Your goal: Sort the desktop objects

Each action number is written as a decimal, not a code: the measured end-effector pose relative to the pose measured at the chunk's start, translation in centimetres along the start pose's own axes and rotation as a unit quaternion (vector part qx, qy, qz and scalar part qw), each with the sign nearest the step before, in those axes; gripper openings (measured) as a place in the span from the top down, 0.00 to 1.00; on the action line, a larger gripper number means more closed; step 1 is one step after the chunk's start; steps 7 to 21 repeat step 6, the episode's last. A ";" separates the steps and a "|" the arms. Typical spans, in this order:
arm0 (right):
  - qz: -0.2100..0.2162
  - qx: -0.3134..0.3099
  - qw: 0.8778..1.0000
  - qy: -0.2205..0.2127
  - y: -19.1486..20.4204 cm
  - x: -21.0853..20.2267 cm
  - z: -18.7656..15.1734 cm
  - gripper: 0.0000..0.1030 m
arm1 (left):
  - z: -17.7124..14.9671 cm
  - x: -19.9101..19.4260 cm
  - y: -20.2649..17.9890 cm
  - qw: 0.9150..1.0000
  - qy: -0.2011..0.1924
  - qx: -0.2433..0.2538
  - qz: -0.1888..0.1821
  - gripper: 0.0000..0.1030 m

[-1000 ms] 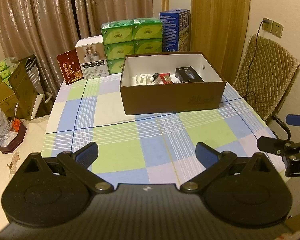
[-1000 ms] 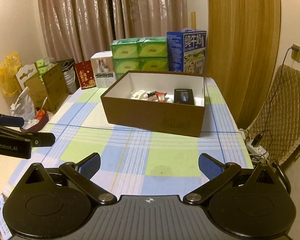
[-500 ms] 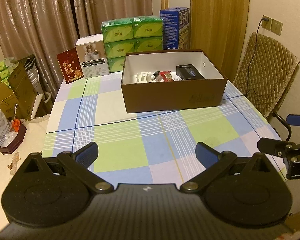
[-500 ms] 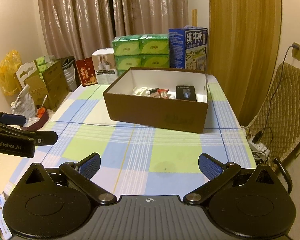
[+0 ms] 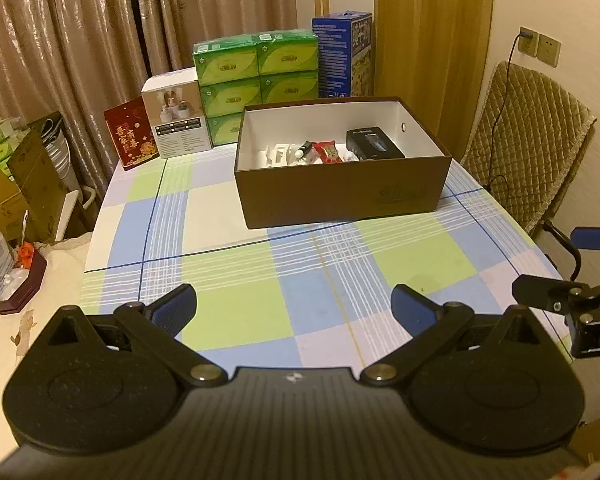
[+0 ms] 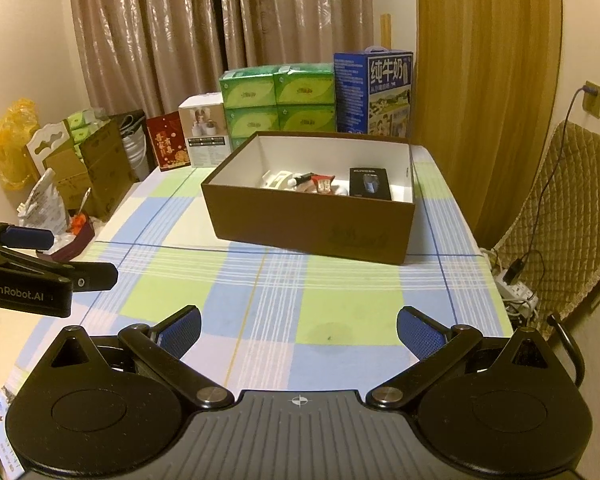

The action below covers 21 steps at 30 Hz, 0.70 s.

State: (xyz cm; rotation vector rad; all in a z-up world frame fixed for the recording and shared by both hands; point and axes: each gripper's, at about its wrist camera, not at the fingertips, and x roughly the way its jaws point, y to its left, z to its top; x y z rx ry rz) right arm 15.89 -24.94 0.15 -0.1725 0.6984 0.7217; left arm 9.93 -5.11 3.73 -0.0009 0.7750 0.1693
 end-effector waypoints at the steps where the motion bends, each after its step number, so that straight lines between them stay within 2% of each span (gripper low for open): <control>1: 0.000 0.001 1.000 0.001 0.0 0.1 0.0 0.02 | 0.1 0.1 0.0 1.000 0.000 0.001 0.000 0.01; 21: 0.000 0.002 1.000 0.005 -0.4 0.4 0.2 0.02 | 0.4 0.6 -0.3 1.000 0.003 0.004 -0.001 0.01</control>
